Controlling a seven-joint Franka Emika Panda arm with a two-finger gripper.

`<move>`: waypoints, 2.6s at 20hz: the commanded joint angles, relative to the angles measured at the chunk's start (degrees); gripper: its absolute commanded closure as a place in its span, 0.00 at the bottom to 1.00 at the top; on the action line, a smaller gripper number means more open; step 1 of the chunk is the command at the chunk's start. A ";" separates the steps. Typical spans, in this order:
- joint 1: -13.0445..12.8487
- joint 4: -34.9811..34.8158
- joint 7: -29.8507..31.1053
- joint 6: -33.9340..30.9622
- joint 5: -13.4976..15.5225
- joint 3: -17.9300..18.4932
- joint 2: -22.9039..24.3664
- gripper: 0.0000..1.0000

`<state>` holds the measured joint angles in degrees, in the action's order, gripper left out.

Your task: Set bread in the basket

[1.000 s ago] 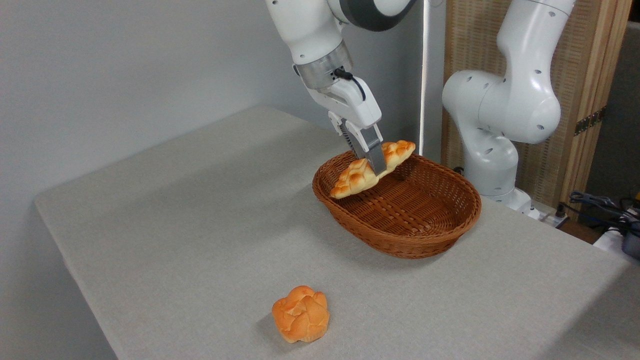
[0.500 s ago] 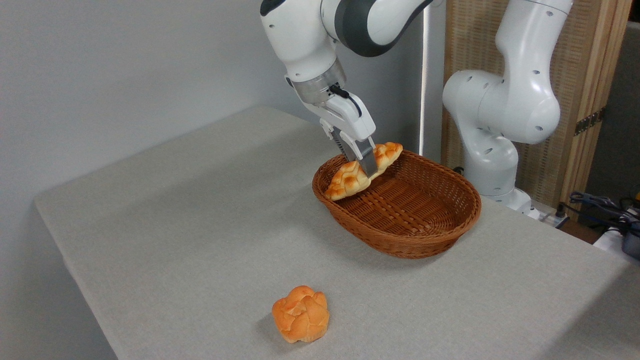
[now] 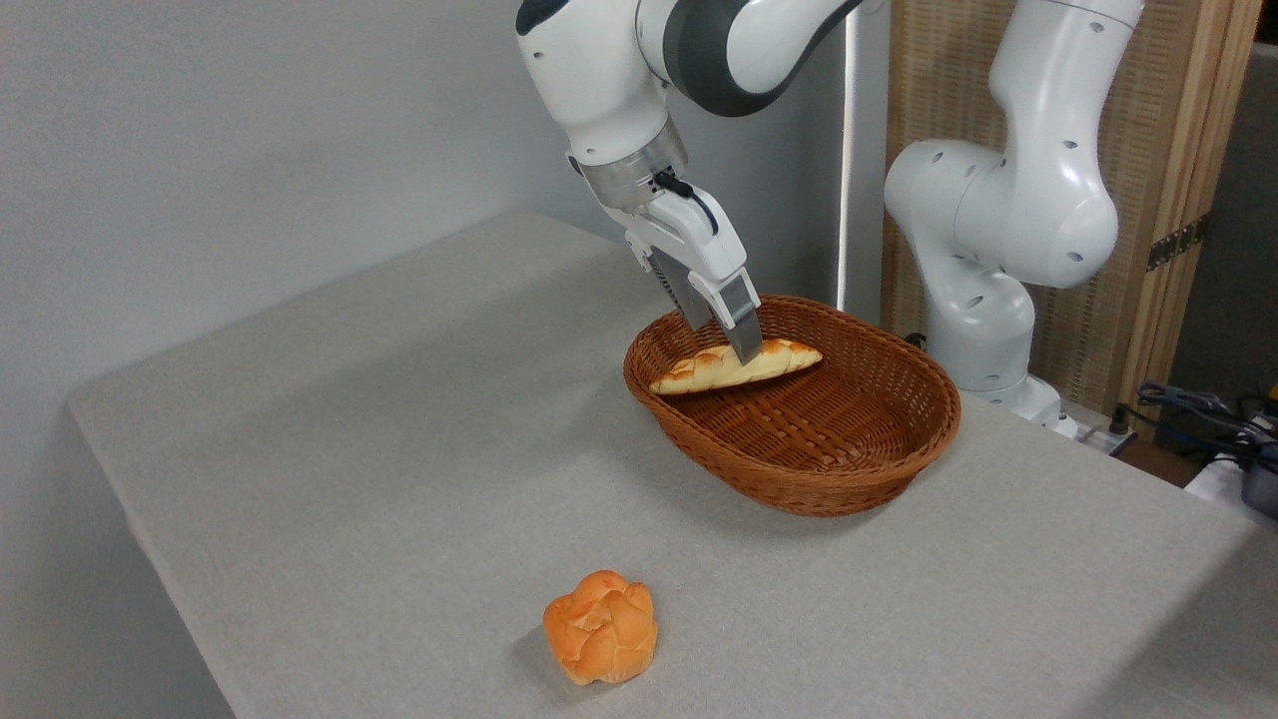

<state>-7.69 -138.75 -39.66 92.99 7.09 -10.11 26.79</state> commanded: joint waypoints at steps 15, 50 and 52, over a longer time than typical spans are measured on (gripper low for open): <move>-0.39 35.44 -11.32 4.40 -4.28 13.79 -14.64 0.00; 4.27 46.81 -6.13 -2.02 -4.19 11.95 -25.82 0.00; 4.35 46.90 -6.05 -2.02 -4.19 12.04 -25.91 0.00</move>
<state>-3.89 -90.99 -46.38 89.67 3.24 2.37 0.09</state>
